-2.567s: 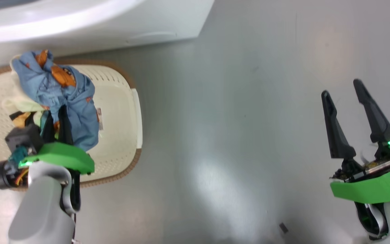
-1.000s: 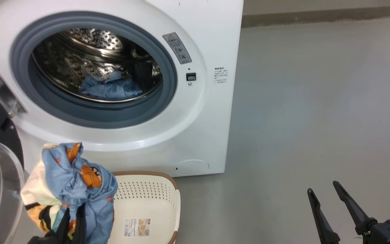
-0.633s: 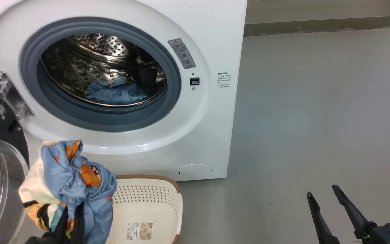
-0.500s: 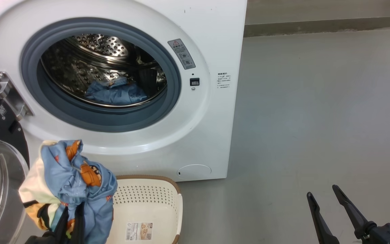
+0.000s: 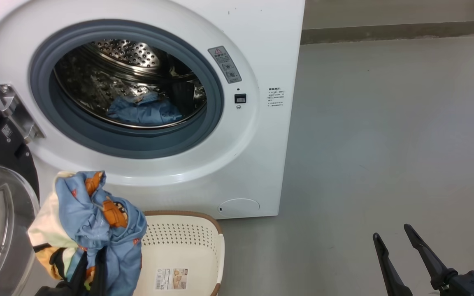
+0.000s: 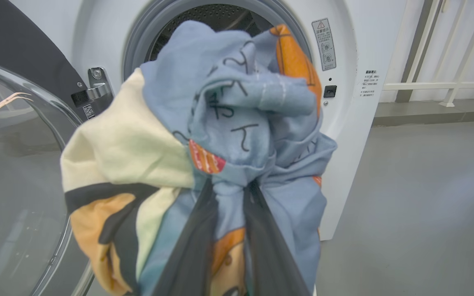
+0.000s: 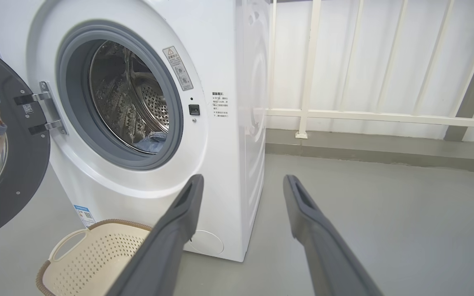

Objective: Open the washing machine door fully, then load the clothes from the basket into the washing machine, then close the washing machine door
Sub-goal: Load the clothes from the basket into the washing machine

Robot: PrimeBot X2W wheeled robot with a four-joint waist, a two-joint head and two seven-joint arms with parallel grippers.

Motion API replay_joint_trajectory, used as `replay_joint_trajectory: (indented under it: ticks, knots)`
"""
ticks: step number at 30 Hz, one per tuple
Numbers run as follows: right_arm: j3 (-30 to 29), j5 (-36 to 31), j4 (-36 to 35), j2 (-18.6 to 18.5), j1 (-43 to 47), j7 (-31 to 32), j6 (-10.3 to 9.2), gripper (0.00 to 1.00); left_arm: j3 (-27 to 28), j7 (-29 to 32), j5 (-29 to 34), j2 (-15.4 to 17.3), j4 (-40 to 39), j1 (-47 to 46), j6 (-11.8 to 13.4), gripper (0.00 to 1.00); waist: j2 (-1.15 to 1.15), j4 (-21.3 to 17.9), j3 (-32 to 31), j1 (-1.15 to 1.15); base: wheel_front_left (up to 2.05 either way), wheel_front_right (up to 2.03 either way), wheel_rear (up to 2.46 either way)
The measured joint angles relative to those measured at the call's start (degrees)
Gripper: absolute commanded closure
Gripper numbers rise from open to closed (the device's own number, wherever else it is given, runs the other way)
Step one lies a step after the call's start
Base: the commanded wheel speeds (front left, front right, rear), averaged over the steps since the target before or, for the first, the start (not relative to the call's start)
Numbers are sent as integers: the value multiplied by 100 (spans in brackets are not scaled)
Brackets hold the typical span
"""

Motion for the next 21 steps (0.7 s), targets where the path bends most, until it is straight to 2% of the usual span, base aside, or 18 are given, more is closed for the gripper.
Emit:
replay_joint_trajectory:
  ticks: [8, 21]
  knots:
    - [-1, -1, -18, 1, 0, 0, 0, 0, -147, 2, -70, -18, 322, -113, -67, 100, 0, 46, 48, 0, 0, 0, 0]
    - [24, 10, -144, -82, -155, 0, 0, 0, -218, -67, -421, -372, 2124, -1693, -471, 100, 0, -78, 579, 0, 0, 0, 0]
